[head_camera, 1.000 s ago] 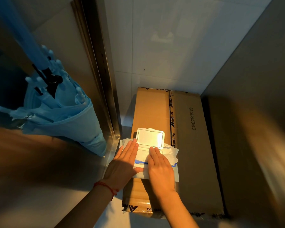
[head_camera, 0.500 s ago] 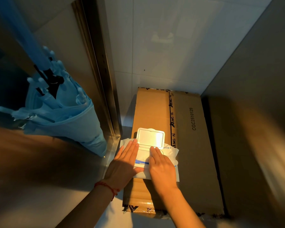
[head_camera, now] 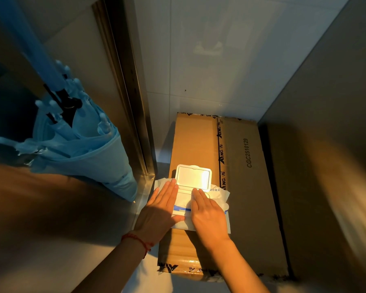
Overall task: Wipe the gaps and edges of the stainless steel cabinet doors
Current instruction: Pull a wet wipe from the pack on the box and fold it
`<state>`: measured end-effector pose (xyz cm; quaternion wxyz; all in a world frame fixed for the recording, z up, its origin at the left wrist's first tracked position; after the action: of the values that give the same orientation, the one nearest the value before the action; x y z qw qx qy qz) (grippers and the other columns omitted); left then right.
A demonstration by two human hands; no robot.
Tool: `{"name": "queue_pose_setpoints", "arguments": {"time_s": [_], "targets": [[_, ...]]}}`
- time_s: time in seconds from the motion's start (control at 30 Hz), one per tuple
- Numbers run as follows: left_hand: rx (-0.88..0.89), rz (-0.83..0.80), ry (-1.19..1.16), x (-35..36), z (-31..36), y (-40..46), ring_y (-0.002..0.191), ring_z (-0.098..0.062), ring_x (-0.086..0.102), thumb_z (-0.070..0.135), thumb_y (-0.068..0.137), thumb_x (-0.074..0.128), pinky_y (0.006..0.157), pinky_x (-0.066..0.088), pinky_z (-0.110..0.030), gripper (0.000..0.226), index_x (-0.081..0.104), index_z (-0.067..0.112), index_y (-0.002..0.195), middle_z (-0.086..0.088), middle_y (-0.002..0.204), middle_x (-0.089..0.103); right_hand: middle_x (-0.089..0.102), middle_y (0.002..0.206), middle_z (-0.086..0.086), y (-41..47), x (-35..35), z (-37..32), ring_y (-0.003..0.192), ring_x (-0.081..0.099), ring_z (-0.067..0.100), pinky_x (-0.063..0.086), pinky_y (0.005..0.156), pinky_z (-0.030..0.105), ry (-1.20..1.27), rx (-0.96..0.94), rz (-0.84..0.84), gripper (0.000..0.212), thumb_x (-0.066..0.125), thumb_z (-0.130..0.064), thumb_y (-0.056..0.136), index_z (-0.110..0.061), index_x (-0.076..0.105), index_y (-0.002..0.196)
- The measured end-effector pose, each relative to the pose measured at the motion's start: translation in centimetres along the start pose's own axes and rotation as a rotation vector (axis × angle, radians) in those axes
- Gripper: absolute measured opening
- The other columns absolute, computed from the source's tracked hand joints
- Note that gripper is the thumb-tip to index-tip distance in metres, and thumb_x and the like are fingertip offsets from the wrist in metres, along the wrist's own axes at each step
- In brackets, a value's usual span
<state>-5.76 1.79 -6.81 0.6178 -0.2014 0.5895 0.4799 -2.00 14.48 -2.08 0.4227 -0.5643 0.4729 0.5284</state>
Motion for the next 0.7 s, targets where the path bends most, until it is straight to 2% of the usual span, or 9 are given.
{"name": "queue_pose_setpoints", "arguments": {"time_s": [0.17,0.43,0.6,0.7], "targets": [[0.002,0.002,-0.001,-0.1,0.0,0.0,0.088,-0.033,0.069,0.041,0.03,0.094,0.066,0.054,-0.05,0.083,0.071,-0.007,0.095,-0.02,0.1,0.07,0.074,0.086,0.006,0.1,-0.3,0.3,0.071,0.072,0.019,0.056,0.053,0.026,0.006,-0.019,-0.001,0.065,0.097,-0.035,0.013,-0.009,0.074,0.068],[0.0,-0.007,0.0,-0.5,0.2,0.1,0.086,-0.034,0.069,0.039,0.027,0.094,0.065,0.054,-0.049,0.085,0.07,-0.008,0.093,-0.02,0.099,0.07,0.074,0.093,0.007,-0.4,0.1,0.3,0.08,0.072,0.02,0.057,0.057,0.028,-0.002,-0.003,-0.009,0.068,0.097,-0.033,0.011,-0.008,0.075,0.071],[0.002,-0.017,0.011,-0.9,0.3,0.0,0.088,-0.034,0.069,0.038,0.027,0.095,0.065,0.054,-0.05,0.087,0.069,-0.009,0.095,-0.022,0.1,0.069,0.074,0.093,0.006,-0.3,0.1,0.1,0.079,0.072,0.019,0.056,0.057,0.027,0.025,0.032,-0.014,0.068,0.097,-0.036,0.01,-0.01,0.075,0.068],[0.004,-0.007,0.014,-1.0,0.4,0.1,0.086,-0.034,0.069,0.038,0.026,0.095,0.063,0.054,-0.049,0.086,0.07,-0.009,0.093,-0.021,0.098,0.07,0.074,0.091,0.007,-0.3,0.1,0.0,0.077,0.073,0.019,0.056,0.056,0.027,0.034,0.057,-0.001,0.072,0.097,-0.036,0.008,-0.005,0.074,0.07]]}}
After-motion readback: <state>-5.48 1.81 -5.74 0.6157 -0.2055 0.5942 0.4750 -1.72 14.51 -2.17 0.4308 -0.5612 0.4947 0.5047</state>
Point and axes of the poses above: each hand's wrist, its own y-axis towards the middle knuckle, its own x-axis out of the palm, z = x × y, the point moved 2 cm from there along y, towards the middle knuckle
